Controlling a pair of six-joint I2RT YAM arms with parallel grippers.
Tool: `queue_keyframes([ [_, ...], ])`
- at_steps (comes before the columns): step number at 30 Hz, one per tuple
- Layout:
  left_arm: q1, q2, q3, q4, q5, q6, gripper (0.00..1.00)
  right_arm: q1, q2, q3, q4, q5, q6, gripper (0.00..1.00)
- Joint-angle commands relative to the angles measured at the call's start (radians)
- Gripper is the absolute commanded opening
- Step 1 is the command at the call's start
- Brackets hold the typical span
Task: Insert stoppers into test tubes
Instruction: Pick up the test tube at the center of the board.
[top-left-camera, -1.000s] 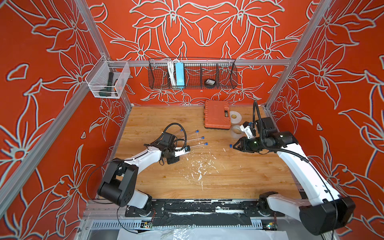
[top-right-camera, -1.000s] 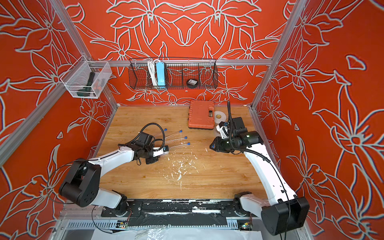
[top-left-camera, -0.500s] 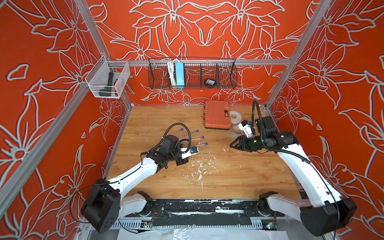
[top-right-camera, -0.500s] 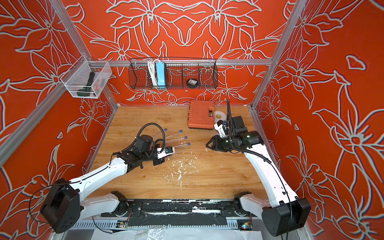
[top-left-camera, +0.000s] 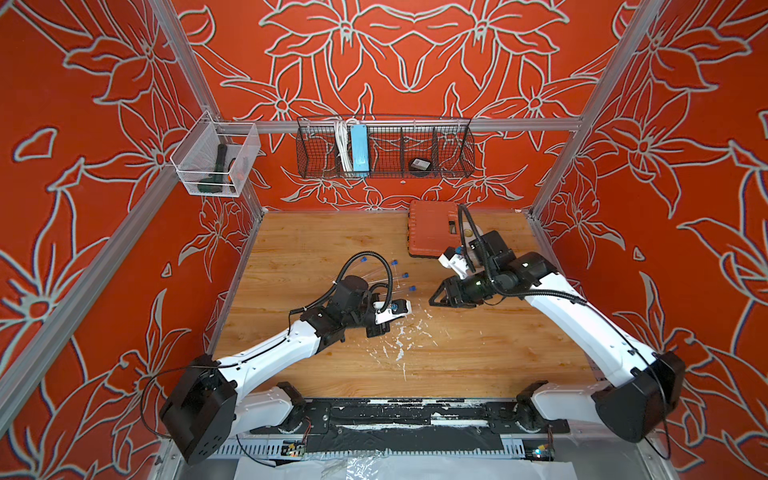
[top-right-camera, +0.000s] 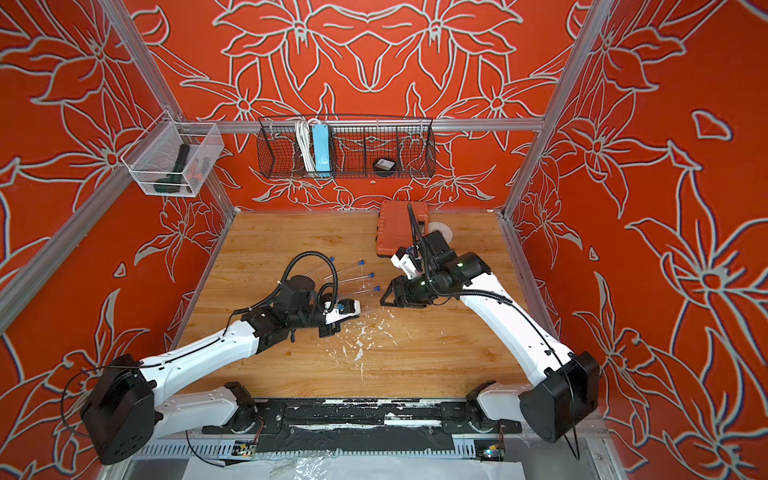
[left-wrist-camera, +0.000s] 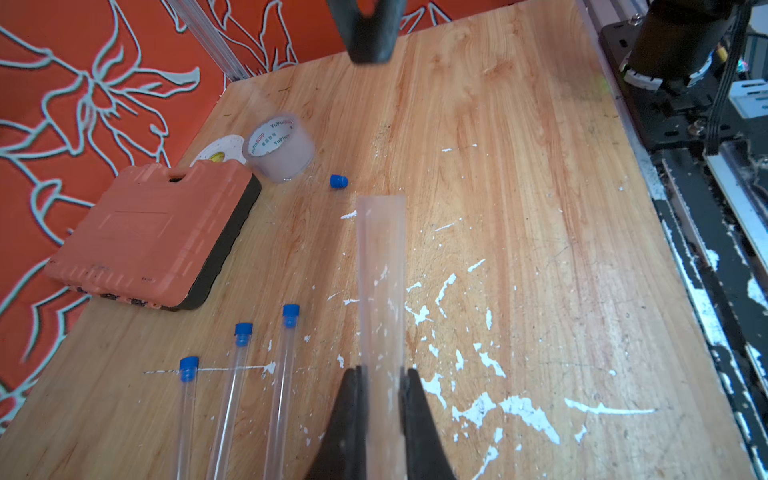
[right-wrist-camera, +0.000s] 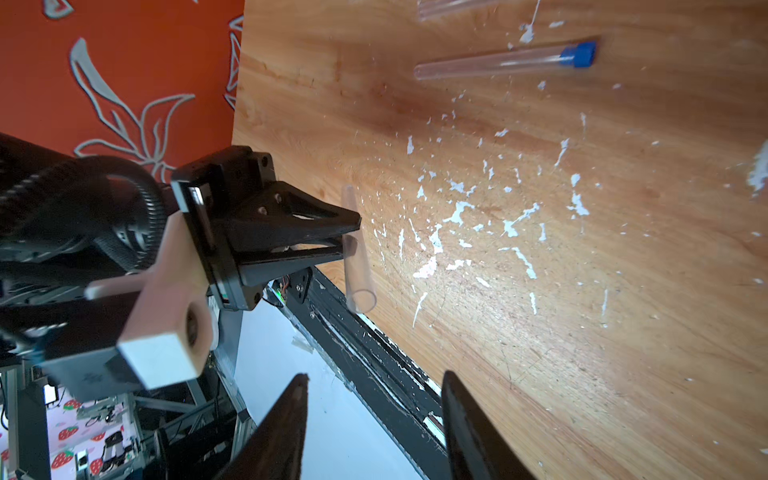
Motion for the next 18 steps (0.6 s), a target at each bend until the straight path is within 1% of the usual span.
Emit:
queue_keyframes([
  [1,-0.011,0.002,0.000,0.047,0.032,-0.037,0.01,0.028,0.021,0.010,0.017,0.003,0.021,0.54],
  [5,-0.016,0.012,0.000,0.058,0.037,-0.048,0.01,0.056,0.053,0.003,0.036,0.004,0.028,0.54],
  [9,-0.018,0.022,0.008,0.051,0.035,-0.048,0.01,0.072,0.076,-0.004,0.080,-0.009,0.051,0.52],
  [18,-0.023,0.025,0.009,0.072,0.033,-0.077,0.01,0.096,0.117,-0.005,0.113,-0.016,0.072,0.38],
])
